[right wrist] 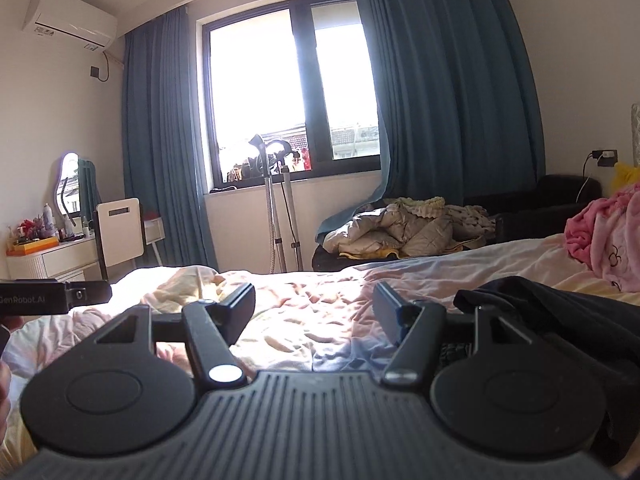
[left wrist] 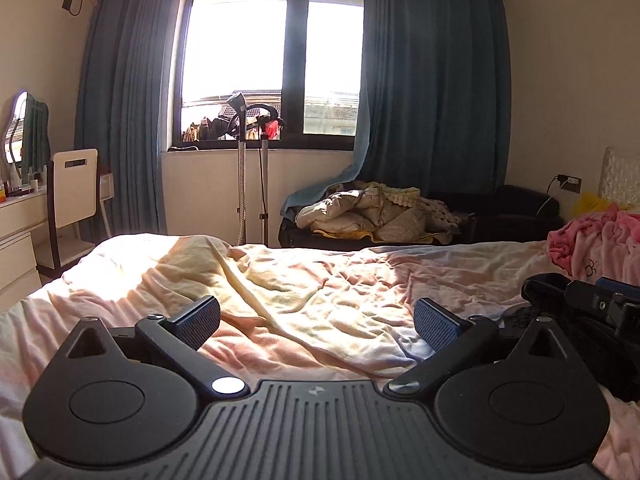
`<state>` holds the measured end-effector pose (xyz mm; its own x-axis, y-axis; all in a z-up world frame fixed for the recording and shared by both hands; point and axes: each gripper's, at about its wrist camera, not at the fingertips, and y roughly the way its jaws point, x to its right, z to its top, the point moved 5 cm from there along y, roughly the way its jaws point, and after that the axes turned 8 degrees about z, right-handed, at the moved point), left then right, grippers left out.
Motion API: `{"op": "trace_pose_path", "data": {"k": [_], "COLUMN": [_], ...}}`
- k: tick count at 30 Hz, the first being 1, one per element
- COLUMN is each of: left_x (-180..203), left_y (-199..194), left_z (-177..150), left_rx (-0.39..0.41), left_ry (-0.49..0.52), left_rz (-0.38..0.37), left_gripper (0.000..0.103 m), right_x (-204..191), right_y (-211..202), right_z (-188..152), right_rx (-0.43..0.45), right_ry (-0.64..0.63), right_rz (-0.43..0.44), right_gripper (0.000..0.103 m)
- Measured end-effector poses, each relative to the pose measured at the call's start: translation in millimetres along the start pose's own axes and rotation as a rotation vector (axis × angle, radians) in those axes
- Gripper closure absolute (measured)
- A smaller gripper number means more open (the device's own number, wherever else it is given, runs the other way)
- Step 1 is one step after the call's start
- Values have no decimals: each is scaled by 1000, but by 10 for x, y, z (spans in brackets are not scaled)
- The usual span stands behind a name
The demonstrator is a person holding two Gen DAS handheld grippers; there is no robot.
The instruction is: Fold clothes
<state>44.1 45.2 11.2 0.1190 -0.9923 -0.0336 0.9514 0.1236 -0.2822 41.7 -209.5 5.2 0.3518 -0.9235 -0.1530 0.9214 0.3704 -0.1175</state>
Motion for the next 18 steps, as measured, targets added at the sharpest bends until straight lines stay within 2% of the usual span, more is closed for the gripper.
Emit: {"op": "trace_pose_path", "data": {"k": [6, 10, 18], "left_x": [37, 112, 179], "left_y": [89, 119, 54], "left_z": [-64, -143, -180], "left_rx": [-17, -28, -27], "left_ry": [-15, 25, 41], "left_rz": [18, 19, 0], "left_gripper": [0, 0, 0], "right_x": [80, 71, 28], "right_y": [148, 192, 222], "right_z": [-144, -199, -251], "right_rx": [-33, -42, -44], "right_ry": [-24, -26, -42], "right_rz": [-23, -20, -20], "right_gripper": [37, 35, 29]}}
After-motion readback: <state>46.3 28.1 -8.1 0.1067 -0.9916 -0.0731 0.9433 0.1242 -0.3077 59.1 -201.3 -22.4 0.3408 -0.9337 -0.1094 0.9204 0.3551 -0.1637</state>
